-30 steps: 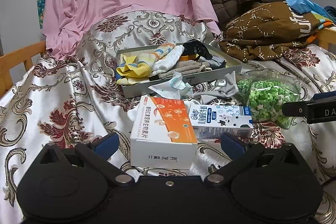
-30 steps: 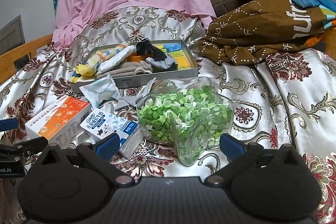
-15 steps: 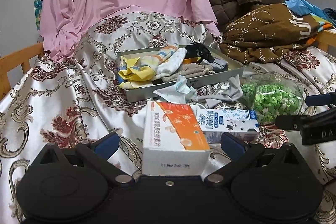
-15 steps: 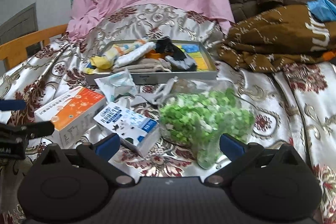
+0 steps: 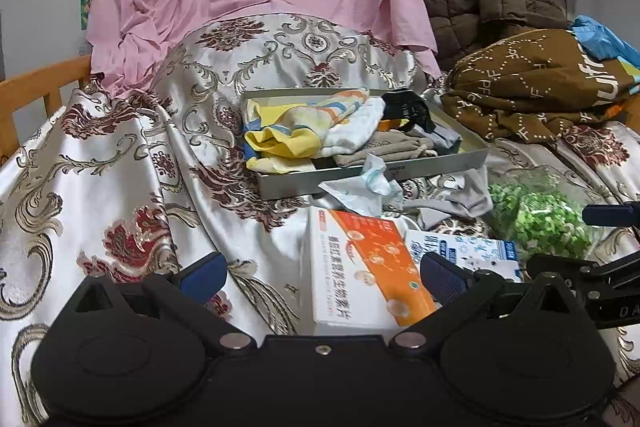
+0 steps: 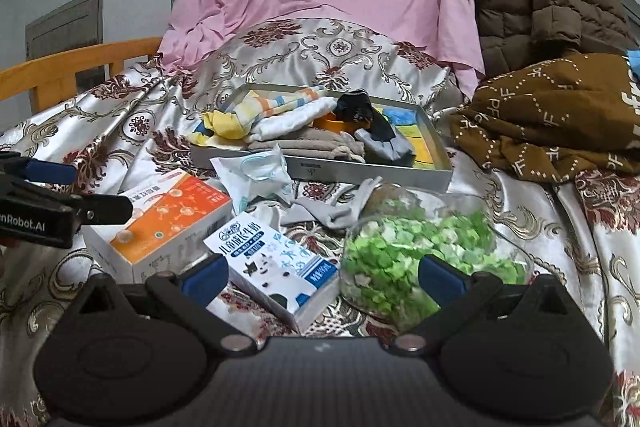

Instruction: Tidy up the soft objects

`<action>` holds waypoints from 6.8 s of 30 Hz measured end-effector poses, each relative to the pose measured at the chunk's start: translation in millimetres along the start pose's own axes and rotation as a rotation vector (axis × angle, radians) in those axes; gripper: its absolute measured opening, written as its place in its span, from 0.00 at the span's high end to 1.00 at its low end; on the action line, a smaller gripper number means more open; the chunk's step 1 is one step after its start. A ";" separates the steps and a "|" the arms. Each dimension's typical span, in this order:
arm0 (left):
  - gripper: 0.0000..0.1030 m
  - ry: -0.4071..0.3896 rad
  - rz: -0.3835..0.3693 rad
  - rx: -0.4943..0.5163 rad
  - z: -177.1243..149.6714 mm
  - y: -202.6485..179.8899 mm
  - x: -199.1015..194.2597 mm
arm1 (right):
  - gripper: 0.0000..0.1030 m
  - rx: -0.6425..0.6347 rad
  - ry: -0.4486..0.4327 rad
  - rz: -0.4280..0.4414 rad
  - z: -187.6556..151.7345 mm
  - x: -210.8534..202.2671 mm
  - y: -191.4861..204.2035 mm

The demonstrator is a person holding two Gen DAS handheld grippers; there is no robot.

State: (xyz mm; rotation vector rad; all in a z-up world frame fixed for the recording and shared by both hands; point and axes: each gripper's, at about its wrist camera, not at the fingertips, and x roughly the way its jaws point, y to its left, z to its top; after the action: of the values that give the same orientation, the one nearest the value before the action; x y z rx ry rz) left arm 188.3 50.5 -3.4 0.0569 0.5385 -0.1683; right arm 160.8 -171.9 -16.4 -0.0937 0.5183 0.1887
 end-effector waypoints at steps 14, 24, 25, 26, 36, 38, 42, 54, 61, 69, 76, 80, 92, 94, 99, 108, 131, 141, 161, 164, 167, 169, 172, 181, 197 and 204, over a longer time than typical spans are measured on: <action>0.01 0.004 0.019 -0.061 24.8 13.2 26.9 | 0.00 -0.092 0.064 0.007 22.3 26.5 -1.2; 0.01 0.021 -0.074 0.004 59.9 13.4 68.3 | 0.00 -0.263 0.138 0.039 61.4 53.1 -18.6; 0.01 0.024 -0.086 0.014 63.2 13.3 74.2 | 0.00 -0.285 0.138 0.039 65.8 55.5 -18.6; 0.01 0.028 -0.094 0.017 65.5 13.7 78.9 | 0.00 -0.311 0.140 0.040 70.0 58.4 -18.4; 0.01 0.079 -0.174 -0.034 78.6 19.8 121.1 | 0.00 -0.573 0.217 0.019 86.5 96.9 -4.3; 0.01 0.089 -0.180 -0.021 79.1 17.1 127.1 | 0.00 -0.594 0.232 0.025 86.6 103.6 -4.0; 0.01 0.116 -0.198 0.019 80.5 11.8 138.3 | 0.00 -0.639 0.260 0.037 86.5 114.6 -1.9; 0.16 0.187 -0.238 0.103 86.6 2.7 167.1 | 0.15 -0.700 0.363 0.047 79.4 146.1 2.0; 0.40 0.265 -0.282 0.178 83.9 -7.3 181.1 | 0.29 -0.725 0.376 0.061 79.1 149.2 3.4; 0.51 0.249 -0.300 0.168 86.5 -7.1 181.8 | 0.49 -0.733 0.352 0.069 77.3 144.8 1.4; 0.54 0.240 -0.285 0.169 87.3 -10.1 177.3 | 0.74 -0.719 0.314 0.070 79.6 136.8 0.4; 0.58 0.241 -0.294 0.173 87.2 -11.9 169.0 | 0.89 -0.708 0.291 0.060 82.5 129.1 2.6; 0.58 0.130 -0.288 0.135 110.1 -16.7 128.3 | 0.92 -0.703 0.181 -0.025 106.2 93.3 -2.4; 0.58 0.099 -0.290 0.121 118.1 -17.7 122.2 | 0.92 -0.702 0.157 -0.042 114.1 85.7 -4.3; 0.58 0.040 -0.273 0.104 142.5 -21.5 117.5 | 0.93 -0.694 0.126 -0.076 140.6 75.9 -12.0; 0.58 -0.019 -0.216 0.087 186.8 -20.5 139.6 | 0.92 -0.675 0.069 -0.109 205.0 84.7 -22.6; 0.56 -0.003 -0.187 -0.016 220.1 -13.0 274.0 | 0.92 -0.430 0.073 -0.141 279.1 247.0 -45.4; 0.54 0.029 -0.194 -0.033 204.7 -22.0 289.4 | 0.92 -0.398 0.150 -0.111 243.0 264.7 -55.8; 0.33 0.001 -0.156 -0.049 206.7 -25.5 260.7 | 0.48 -0.298 0.122 -0.093 236.4 236.8 -72.0; 0.27 -0.021 -0.136 -0.070 207.2 -21.7 247.0 | 0.40 -0.273 0.099 -0.097 237.8 224.1 -76.2; 0.21 -0.040 -0.117 -0.081 207.4 -18.1 231.6 | 0.32 -0.251 0.082 -0.099 237.6 208.7 -79.9; 0.18 -0.053 -0.101 -0.083 207.7 -16.5 220.6 | 0.30 -0.241 0.071 -0.101 237.5 197.9 -81.5; 0.16 -0.066 -0.081 -0.098 208.1 -13.9 203.2 | 0.21 -0.216 0.051 -0.104 238.0 180.4 -84.1; 0.06 -0.111 -0.050 -0.120 206.4 -13.0 148.0 | 0.07 -0.187 0.001 -0.102 234.6 121.5 -81.4; 0.01 -0.174 -0.041 -0.176 180.2 -12.1 61.4 | 0.00 -0.265 -0.075 -0.050 220.4 29.8 -38.1; 0.01 -0.203 0.005 -0.183 161.2 -5.9 39.4 | 0.00 -0.237 -0.105 -0.039 216.1 10.9 -29.8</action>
State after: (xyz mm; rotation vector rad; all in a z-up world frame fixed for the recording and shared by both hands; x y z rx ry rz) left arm 302.1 23.2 114.5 -0.1362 0.3493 -0.1177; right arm 280.5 -169.8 166.3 -0.3235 0.3876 0.2151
